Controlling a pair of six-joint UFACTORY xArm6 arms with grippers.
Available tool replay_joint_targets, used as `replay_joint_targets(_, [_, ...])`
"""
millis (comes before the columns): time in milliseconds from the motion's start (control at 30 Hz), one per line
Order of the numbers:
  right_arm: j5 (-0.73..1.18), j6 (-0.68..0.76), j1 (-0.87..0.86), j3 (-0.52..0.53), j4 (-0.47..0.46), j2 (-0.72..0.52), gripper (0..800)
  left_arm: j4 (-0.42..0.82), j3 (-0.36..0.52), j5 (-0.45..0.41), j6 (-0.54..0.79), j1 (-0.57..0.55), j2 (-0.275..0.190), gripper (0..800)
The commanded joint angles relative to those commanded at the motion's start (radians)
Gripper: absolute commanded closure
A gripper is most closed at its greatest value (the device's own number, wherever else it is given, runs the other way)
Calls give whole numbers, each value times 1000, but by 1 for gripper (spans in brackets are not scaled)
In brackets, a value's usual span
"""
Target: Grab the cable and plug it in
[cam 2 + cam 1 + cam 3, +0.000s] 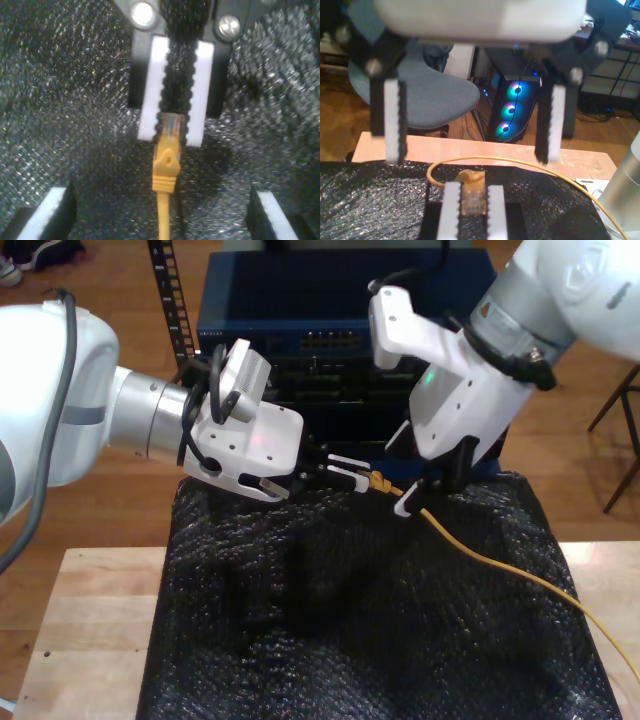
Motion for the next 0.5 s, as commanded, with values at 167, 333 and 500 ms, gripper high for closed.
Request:
replay_joint_targets(167, [0, -11, 0, -2, 5, -15, 1, -3, 2, 35, -3, 2, 9, 784])
replay_joint_targets(333, [3, -26, 5, -8, 5, -35, 0, -29, 3, 114, -5, 44, 14, 787])
replay_joint_targets(500, [2, -28, 8, -9, 6, -71, 1, -77, 6, 178, -6, 120, 29, 799])
